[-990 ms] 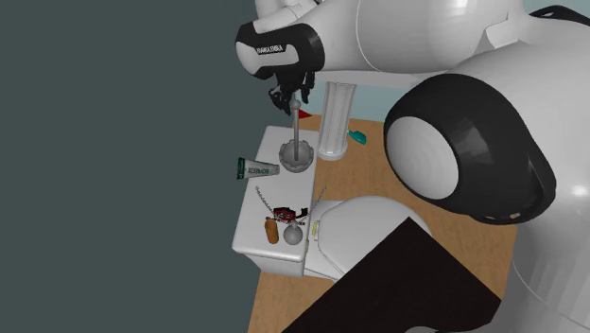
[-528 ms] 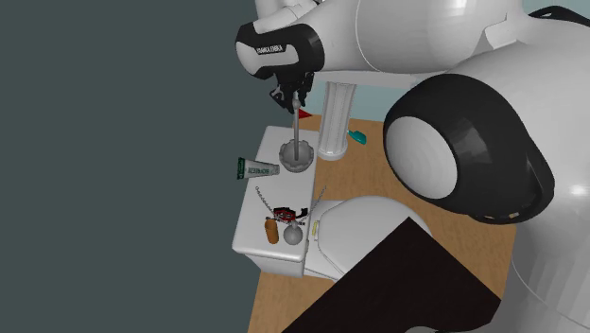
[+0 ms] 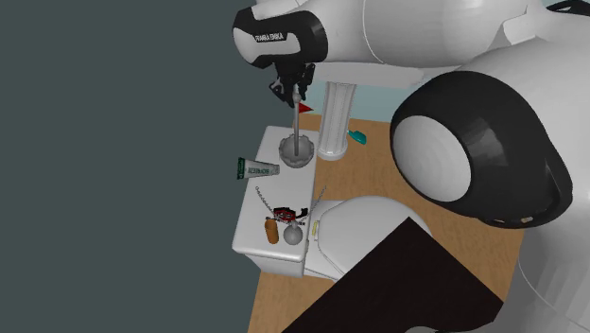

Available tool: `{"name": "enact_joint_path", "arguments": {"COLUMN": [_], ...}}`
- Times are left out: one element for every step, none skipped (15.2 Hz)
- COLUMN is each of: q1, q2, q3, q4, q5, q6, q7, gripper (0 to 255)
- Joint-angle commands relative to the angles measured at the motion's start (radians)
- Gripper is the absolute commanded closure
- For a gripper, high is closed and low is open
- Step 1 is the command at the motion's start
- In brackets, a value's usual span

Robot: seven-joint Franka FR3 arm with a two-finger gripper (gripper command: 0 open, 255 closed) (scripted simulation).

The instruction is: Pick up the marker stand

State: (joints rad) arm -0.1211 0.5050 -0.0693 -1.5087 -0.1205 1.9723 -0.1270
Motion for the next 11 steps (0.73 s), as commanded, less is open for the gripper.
{"name": "enact_joint_path", "arguments": {"q1": [0.000,0.000,0.001,0.001,0.001,0.001,0.001,0.001,0.001,0.001,0.001], "q2": [-0.008,-0.012,-0.015,-0.019,-0.022,-0.025,-0.028,-0.030,-0.032,-0.033,-0.033], "q3": [0.000,0.000,0.000,0.000,0.000,0.000,0.000,0.000,0.000,0.000,0.000], "q4": [0.016,0.024,0.032,0.040,0.049,0.058,0.067,0.077,0.086,0.088,0.088], "q5": [0.001,0.001,0.001,0.001,0.002,0.002,0.002,0.003,0.003,0.003,0.003], "q6": [-0.024,-0.035,-0.047,-0.058,-0.070,-0.082,-0.094,-0.106,-0.118,-0.119,-0.119], "q7": [-0.003,-0.004,-0.006,-0.007,-0.008,-0.010,-0.011,-0.013,-0.014,-0.015,-0.015], "gripper": [255,255,255,255,255,255,255,255,255,255,255]}}
